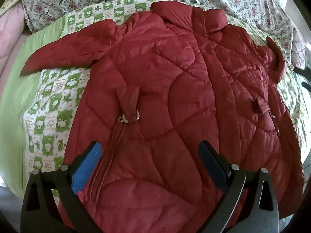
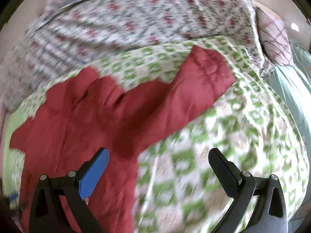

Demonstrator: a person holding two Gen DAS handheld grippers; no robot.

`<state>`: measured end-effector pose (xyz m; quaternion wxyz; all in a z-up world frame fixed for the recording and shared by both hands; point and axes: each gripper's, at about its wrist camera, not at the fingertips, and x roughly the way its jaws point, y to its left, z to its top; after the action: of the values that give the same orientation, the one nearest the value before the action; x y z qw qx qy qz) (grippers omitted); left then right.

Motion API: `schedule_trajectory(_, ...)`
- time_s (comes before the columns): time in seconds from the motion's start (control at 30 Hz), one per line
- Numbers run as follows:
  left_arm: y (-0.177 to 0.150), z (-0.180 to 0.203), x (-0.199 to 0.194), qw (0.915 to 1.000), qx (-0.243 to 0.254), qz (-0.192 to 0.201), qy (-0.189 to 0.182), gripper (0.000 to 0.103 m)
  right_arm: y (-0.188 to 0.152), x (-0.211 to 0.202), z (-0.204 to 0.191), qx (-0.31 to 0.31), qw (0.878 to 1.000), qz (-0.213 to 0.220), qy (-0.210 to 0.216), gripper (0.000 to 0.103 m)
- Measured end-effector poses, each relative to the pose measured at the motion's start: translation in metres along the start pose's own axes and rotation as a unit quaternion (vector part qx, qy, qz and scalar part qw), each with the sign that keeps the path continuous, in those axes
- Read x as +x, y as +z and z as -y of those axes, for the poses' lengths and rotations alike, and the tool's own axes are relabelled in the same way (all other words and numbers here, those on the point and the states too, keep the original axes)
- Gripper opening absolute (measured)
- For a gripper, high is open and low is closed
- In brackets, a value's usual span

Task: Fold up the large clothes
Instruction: 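Grasp the sleeve cuff nearest the right tool with the right tool, then fold the held sleeve across the coat body with the right tool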

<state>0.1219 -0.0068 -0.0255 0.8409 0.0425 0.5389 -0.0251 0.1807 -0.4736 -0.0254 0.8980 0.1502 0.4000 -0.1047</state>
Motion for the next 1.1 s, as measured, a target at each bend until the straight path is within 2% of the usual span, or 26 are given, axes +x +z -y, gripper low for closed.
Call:
schedule_trajectory(0.1, 0.005, 0.002, 0.007, 1.0000, 0.000, -0.005, -0.004, 0.100, 0.028, 0.021, 0.017, 0.024, 1.000, 0.007, -0.009, 0.102)
schedule_trajectory(0.37, 0.019, 0.006, 0.030, 0.9997, -0.003, -0.023, -0.007, 0.100, 0.106, 0.083, 0.043, 0.038, 0.996, 0.012, -0.078, 0.101)
schedule_trajectory(0.53, 0.026, 0.007, 0.042, 0.9996, -0.002, -0.029, -0.001, 0.100, 0.136, 0.125, 0.049, 0.035, 0.993, -0.001, -0.109, 0.100)
schedule_trajectory(0.63, 0.027, 0.008, 0.048, 0.9994, -0.004, -0.036, -0.001, 0.100, 0.144, 0.152, 0.056, 0.031, 0.989, -0.024, -0.140, 0.093)
schedule_trajectory(0.7, 0.028, 0.008, 0.053, 0.9992, -0.004, -0.040, 0.001, 0.100, 0.145, 0.166, 0.063, 0.034, 0.987, -0.040, -0.149, 0.075)
schedule_trajectory(0.73, 0.029, 0.009, 0.055, 0.9991, -0.004, -0.041, 0.000, 0.100, 0.144, 0.171, 0.068, 0.040, 0.988, -0.047, -0.141, 0.070)
schedule_trajectory(0.77, 0.029, 0.008, 0.055, 0.9991, -0.004, -0.042, -0.001, 0.100, 0.142, 0.173, 0.071, 0.044, 0.989, -0.049, -0.129, 0.057)
schedule_trajectory(0.8, 0.029, 0.009, 0.056, 0.9991, -0.004, -0.041, 0.000, 0.100, 0.141, 0.172, 0.073, 0.048, 0.990, -0.047, -0.121, 0.036)
schedule_trajectory(0.87, 0.030, 0.010, 0.055, 0.9992, -0.002, -0.040, -0.002, 0.100, 0.138, 0.162, 0.072, 0.051, 0.993, -0.035, -0.105, 0.020)
schedule_trajectory(0.97, 0.030, 0.011, 0.055, 0.9993, -0.003, -0.038, -0.006, 0.100, 0.133, 0.139, 0.064, 0.054, 0.997, -0.013, -0.054, 0.014)
schedule_trajectory(1.1, 0.032, 0.008, 0.055, 0.9993, -0.007, -0.035, -0.009, 0.100, 0.124, 0.106, 0.031, 0.026, 1.000, 0.008, 0.015, 0.012)
